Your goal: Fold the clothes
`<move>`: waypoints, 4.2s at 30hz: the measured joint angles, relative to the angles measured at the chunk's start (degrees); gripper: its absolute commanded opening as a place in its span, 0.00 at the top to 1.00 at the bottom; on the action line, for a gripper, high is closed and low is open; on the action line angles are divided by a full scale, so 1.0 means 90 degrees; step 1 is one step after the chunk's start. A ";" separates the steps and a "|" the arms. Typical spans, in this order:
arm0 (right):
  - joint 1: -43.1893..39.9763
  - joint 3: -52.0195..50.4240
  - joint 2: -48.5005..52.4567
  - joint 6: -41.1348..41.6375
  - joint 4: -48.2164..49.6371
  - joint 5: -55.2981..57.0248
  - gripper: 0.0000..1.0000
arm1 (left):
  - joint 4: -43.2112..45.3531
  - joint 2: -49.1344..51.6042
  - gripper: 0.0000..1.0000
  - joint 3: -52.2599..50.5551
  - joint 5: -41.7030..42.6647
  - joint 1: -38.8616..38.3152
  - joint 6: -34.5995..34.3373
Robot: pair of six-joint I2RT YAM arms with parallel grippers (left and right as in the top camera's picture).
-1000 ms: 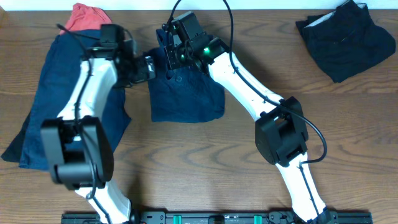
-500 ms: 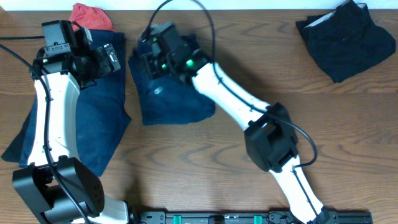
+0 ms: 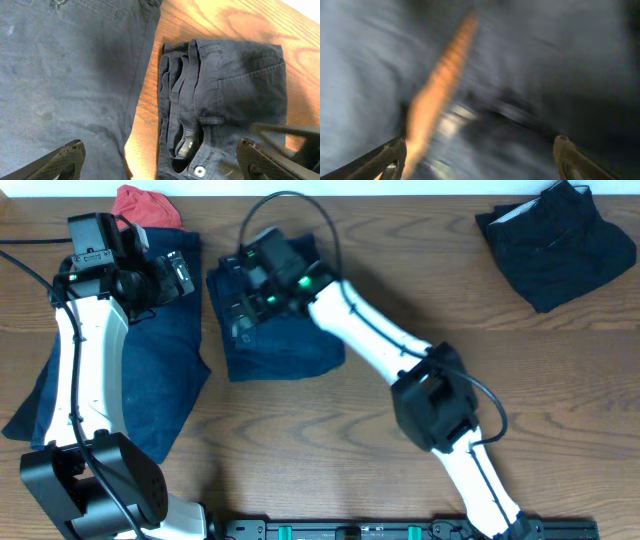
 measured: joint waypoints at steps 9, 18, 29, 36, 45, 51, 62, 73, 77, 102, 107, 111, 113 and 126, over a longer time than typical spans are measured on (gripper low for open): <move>-0.0639 -0.0027 -0.0002 -0.1447 -0.1413 0.0673 0.26 | 0.0002 0.0000 0.02 -0.0002 0.0002 0.0000 0.0000; -0.0627 -0.0974 -0.0080 -0.1717 -0.1389 0.0882 0.69 | 0.0068 0.0000 0.02 0.0000 0.0000 0.0000 -0.0002; -0.0828 -0.1688 -0.0342 -0.1637 -0.1141 0.0789 0.74 | 0.0022 0.0012 0.02 -0.0002 0.0002 0.0000 0.0000; -0.1583 -0.1749 -0.0367 -0.1596 -0.0967 0.0806 0.75 | 0.0019 0.0012 0.02 0.0000 0.0002 0.0000 0.0000; -0.2776 -0.1688 -0.0367 -0.1586 -0.1154 0.0872 0.75 | 0.0019 0.0012 0.02 0.0000 0.0002 0.0000 0.0000; -0.2817 -0.1260 -0.0408 -0.1574 -0.1525 0.1134 0.69 | 0.0019 0.0012 0.02 0.0000 0.0002 0.0000 0.0000; -0.1290 -0.0466 -0.1180 -0.1583 -0.0950 0.1724 0.16 | 0.0175 0.0012 0.02 0.0000 0.0002 0.0000 -0.0002; -0.0194 -0.0471 -0.0323 -0.1661 -0.0617 0.2839 0.01 | 0.0170 0.0012 0.02 -0.0002 0.0002 0.0000 -0.0005; -0.0204 -0.0481 -0.0095 -0.1661 -0.0493 0.3026 0.01 | 0.0168 0.0012 0.02 0.0000 0.0002 0.0000 -0.0002; -0.0474 -0.0481 0.0505 -0.1326 -0.0182 0.2489 0.01 | 0.0192 0.0012 0.02 0.0000 0.0002 0.0000 -0.0002; -0.0474 -0.0481 0.0508 -0.1299 -0.0153 0.2514 0.12 | 0.0197 0.0012 0.02 0.0000 0.0002 0.0000 -0.0002; -0.0474 -0.0469 0.0544 -0.1246 -0.0177 0.2630 0.34 | 0.0197 0.0012 0.02 0.0000 0.0002 0.0000 -0.0002; -0.0474 -0.0454 0.0556 -0.1236 -0.0226 0.2686 0.53 | 0.0199 0.0012 0.02 0.0000 0.0002 0.0000 -0.0005; -0.0661 -0.0364 0.0578 -0.1190 -0.0559 0.2861 0.99 | 0.0199 0.0012 0.02 0.0000 0.0002 0.0000 -0.0005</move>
